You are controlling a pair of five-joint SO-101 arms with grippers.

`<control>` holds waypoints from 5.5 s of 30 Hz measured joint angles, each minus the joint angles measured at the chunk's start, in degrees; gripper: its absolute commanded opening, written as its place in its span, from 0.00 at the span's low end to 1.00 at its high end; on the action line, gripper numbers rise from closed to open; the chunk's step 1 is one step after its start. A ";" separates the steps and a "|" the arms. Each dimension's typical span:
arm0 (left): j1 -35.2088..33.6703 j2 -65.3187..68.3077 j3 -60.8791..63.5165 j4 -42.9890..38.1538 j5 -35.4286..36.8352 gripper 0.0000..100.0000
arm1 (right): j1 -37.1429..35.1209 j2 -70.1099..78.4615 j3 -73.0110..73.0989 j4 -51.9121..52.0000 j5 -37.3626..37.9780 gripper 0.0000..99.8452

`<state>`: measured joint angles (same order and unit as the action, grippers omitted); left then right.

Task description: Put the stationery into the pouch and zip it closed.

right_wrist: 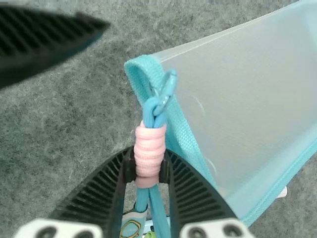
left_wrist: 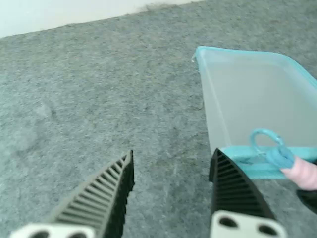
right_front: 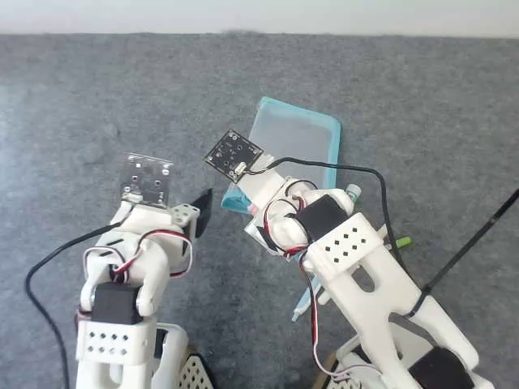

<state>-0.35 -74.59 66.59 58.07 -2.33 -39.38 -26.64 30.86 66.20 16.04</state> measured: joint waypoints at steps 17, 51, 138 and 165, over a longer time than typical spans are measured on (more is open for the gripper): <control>2.46 0.00 5.36 -6.15 -0.18 0.28 | 0.00 -5.19 0.00 6.42 0.00 0.01; 7.82 0.18 8.53 -8.00 -3.08 0.28 | 0.53 -7.56 0.00 9.58 0.97 0.01; 1.93 0.18 15.12 -17.85 -1.85 0.01 | 17.67 -18.90 5.98 12.66 9.41 0.01; -3.16 0.18 15.12 -17.85 3.08 0.01 | 8.53 -24.88 4.31 21.54 6.77 0.35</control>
<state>-3.52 -74.42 81.71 40.22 0.75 -30.86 -51.52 35.16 87.74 22.81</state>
